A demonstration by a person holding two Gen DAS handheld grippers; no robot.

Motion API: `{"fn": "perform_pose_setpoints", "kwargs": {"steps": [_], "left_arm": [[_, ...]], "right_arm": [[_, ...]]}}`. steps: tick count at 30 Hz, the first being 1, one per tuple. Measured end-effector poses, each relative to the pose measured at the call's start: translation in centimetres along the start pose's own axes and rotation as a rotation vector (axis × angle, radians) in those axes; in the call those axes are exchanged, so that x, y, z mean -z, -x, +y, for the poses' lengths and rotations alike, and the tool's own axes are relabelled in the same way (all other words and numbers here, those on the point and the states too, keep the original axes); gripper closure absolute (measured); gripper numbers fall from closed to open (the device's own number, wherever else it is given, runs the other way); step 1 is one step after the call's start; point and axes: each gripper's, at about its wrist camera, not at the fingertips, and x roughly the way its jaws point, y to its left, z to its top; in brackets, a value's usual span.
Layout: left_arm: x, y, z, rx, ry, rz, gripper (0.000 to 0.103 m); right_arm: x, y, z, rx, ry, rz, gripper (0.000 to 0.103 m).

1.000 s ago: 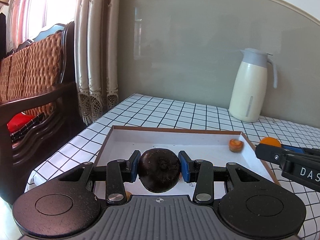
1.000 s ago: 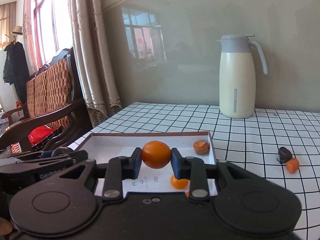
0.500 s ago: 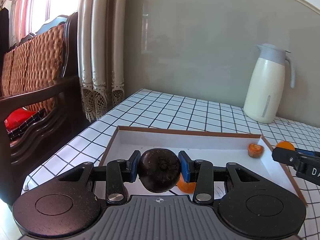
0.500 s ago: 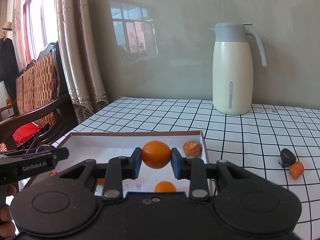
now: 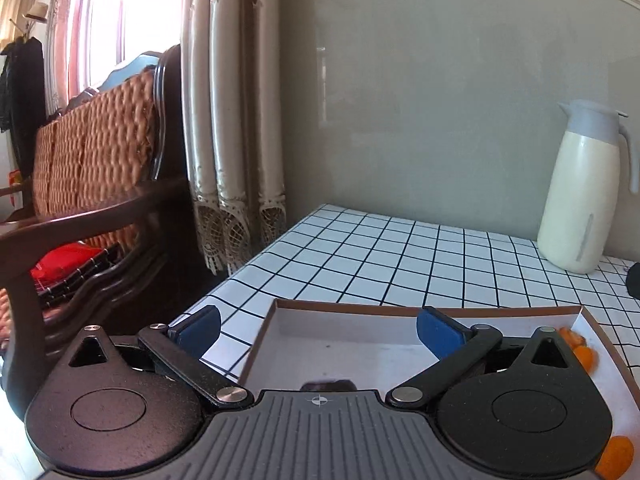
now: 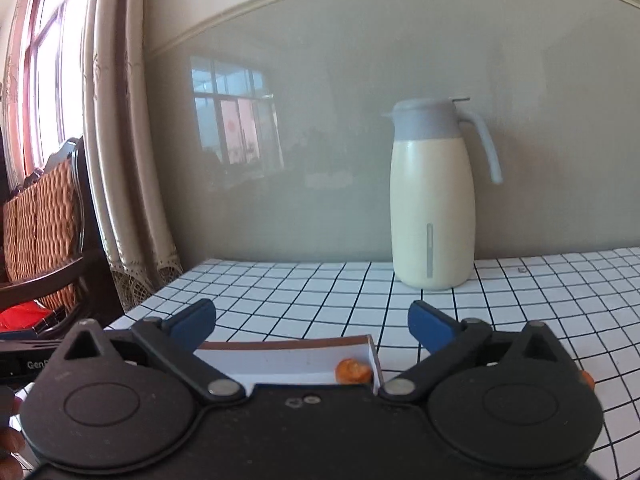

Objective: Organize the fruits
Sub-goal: 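Open both tools to drop the date and kumquat into the box, then lift both open tools from the box back toward the remaining fruit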

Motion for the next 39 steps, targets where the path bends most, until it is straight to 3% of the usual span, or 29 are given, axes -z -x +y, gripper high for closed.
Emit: {"fn": "perform_pose_setpoints", "kwargs": {"steps": [10,24,39], "left_arm": [[-0.4,3.7,0.6,0.025,0.002,-0.024,0.0],[-0.1,9.9,0.2,0.064,0.023,-0.018,0.0],[-0.3,16.5,-5.1,0.182,-0.052,-0.06,0.0]], "right_arm": [[-0.8,1.8,-0.4,-0.029,-0.015,0.016,0.006],[-1.9,7.8,-0.6,-0.042,0.014,-0.027,0.006],[-1.2,14.5,-5.8,0.028,-0.005,-0.059,0.006]]}}
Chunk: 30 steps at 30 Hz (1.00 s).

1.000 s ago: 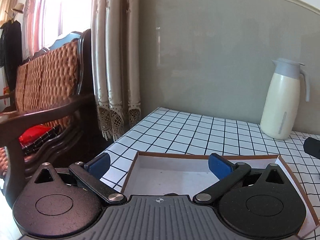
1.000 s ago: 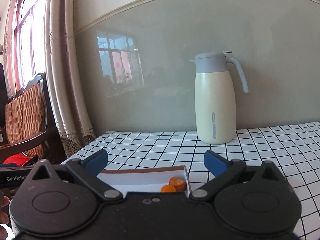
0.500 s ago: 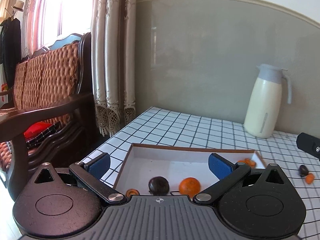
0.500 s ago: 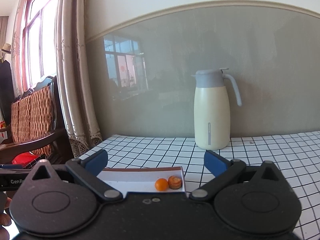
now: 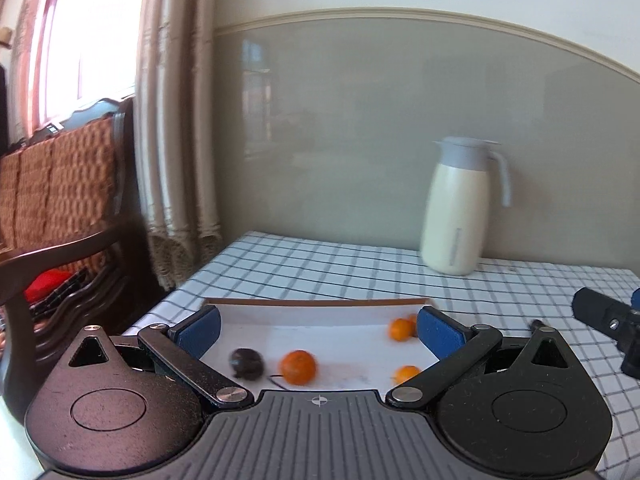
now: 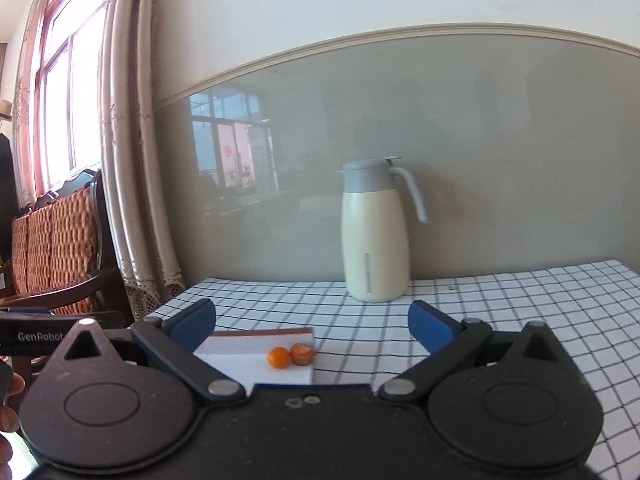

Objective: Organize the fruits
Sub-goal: 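Lift both open tools from the box back toward the remaining fruit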

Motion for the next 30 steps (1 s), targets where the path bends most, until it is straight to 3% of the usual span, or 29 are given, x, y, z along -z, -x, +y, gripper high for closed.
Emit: {"fn": "perform_pose_setpoints", "kwargs": {"steps": [18,30], "left_arm": [[2.5,-1.0,-10.8,0.192,-0.11,0.065,0.0],[2.5,-3.9,-13.7,0.231,-0.116,0.093,0.0]], "right_arm": [[3.1,1.8,-8.6,0.178,-0.078,0.066,0.006],[4.7,-3.3,-12.0,0.252,-0.052,0.137,0.006]]}}
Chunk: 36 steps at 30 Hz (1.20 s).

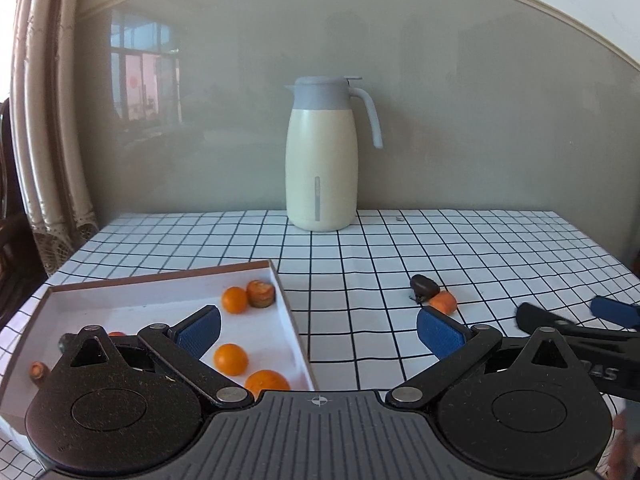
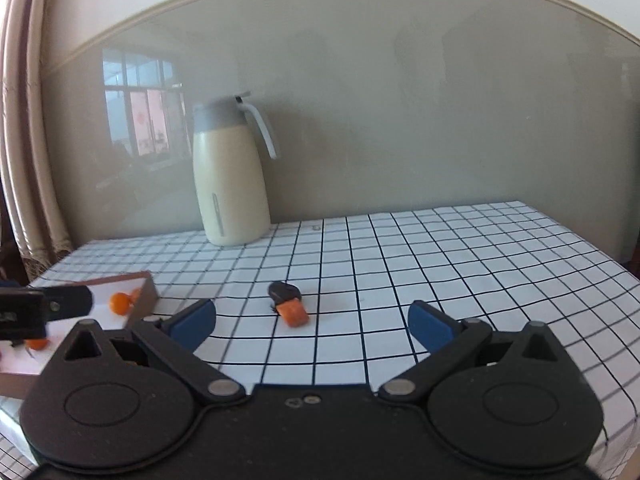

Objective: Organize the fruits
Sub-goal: 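Lift both open tools from the box back toward the remaining fruit, then close the left tool on a dark date while the right tool grasps a dried fruit piece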

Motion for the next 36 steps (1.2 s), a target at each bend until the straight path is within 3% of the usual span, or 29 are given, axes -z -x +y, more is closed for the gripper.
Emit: {"fn": "perform_pose_setpoints", "kwargs": {"steps": [12,16,24,31,36], "left_arm": [[-1.5,-6.5,-0.8,0.009,0.009,0.025,0.0],[-1.8,-8.7,-1.9,0.029,-0.005,0.04,0.0],[-2.3,-12.5,-3.2,-0.036,-0.032,0.072,0.0],[-2.4,-13.9,-3.9,-0.01,-0.042,0.075,0.0],[-2.4,-14.5,-4.5,0.009,-0.052,0.081,0.0]], "right_arm": [[-0.6,-10.4,-0.6,0.027,0.032,0.117,0.007],[-0.5,-11.7,-0.6,0.028,0.028,0.133,0.007],[-0.4,-13.7,0.1,0.059,0.093,0.17,0.008],[-0.3,-15.2,-0.1,0.094,0.127,0.208,0.012],[-0.5,-15.2,-2.3,0.124,0.079,0.215,0.013]]}}
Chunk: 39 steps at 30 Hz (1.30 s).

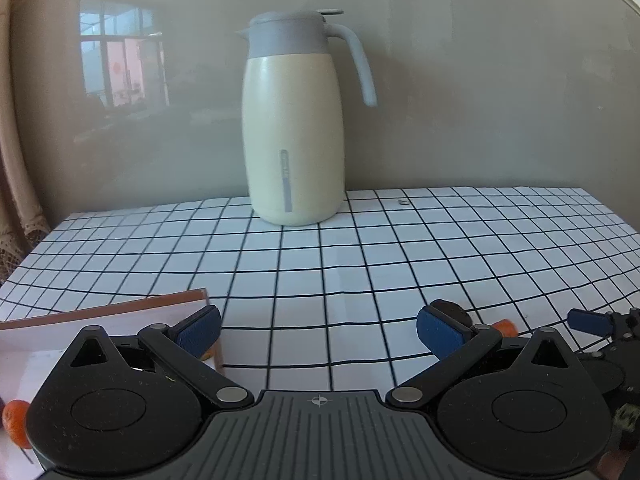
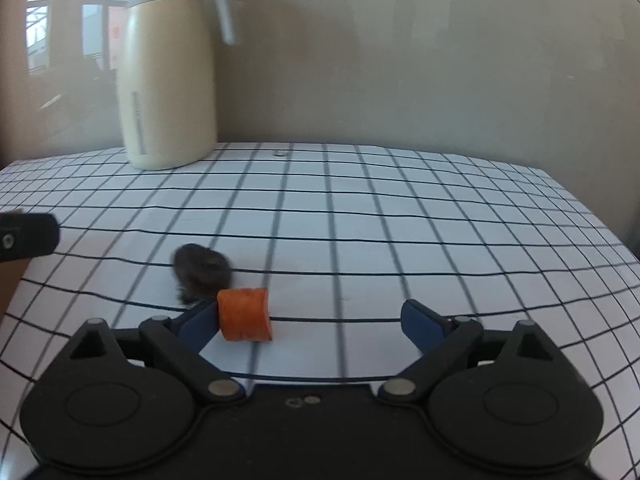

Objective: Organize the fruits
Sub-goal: 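Close the left tool on a dark date while the right tool grasps a dried fruit piece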

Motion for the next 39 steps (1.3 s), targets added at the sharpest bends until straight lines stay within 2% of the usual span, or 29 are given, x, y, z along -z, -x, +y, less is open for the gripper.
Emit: {"fn": "perform_pose_setpoints", "kwargs": {"steps": [5,8,9,10,14,16,20,22,24,31,34,36,39], "left_arm": [[-0.1,-0.5,-1.5,0.035,-0.024,-0.005,0.0],[-0.1,-1.0,-2.5,0.052,-0.043,-0.001,0.0],[-0.1,-1.1,-2.9,0.058,-0.049,0.001,0.0],[-0.1,-1.2,-3.2,0.061,-0.055,0.004,0.0],[-0.1,-1.8,-4.6,0.075,-0.073,0.01,0.0],[0.1,-2.3,-5.3,0.078,-0.082,0.01,0.0],[0.0,-3.4,-6.5,0.087,-0.096,0.014,0.0],[0.1,-3.9,-7.0,0.083,-0.098,0.016,0.0],[0.1,-4.5,-7.2,0.087,-0.084,0.022,0.0],[0.5,-6.0,-8.0,0.099,-0.067,0.044,0.0],[0.7,-6.2,-8.2,0.105,-0.071,0.044,0.0],[0.7,-6.3,-8.4,0.107,-0.074,0.038,0.02],[0.8,-6.9,-8.5,0.139,-0.058,0.067,0.034]], "right_arm": [[0.0,0.0,-2.6,0.019,-0.053,-0.001,0.017],[0.1,-0.2,-3.5,0.013,-0.065,0.013,0.032],[0.1,-0.2,-3.8,0.009,-0.067,0.021,0.041],[0.1,-0.2,-4.1,0.009,-0.075,0.021,0.045],[0.2,0.0,-4.7,-0.006,-0.078,0.015,0.05],[0.1,-0.1,-4.6,-0.025,-0.083,0.01,0.06],[0.1,-0.2,-4.7,-0.043,-0.074,0.009,0.063],[0.0,-0.3,-4.7,-0.058,-0.068,0.011,0.073],[-0.1,-0.4,-4.8,-0.062,-0.062,0.008,0.077],[-0.1,-0.3,-5.5,-0.089,-0.075,0.012,0.084],[0.0,-0.2,-5.8,-0.084,-0.082,0.01,0.084],[-0.1,-0.2,-5.7,-0.086,-0.085,0.011,0.084],[-0.1,-0.2,-5.6,-0.085,-0.087,0.011,0.085]]}}
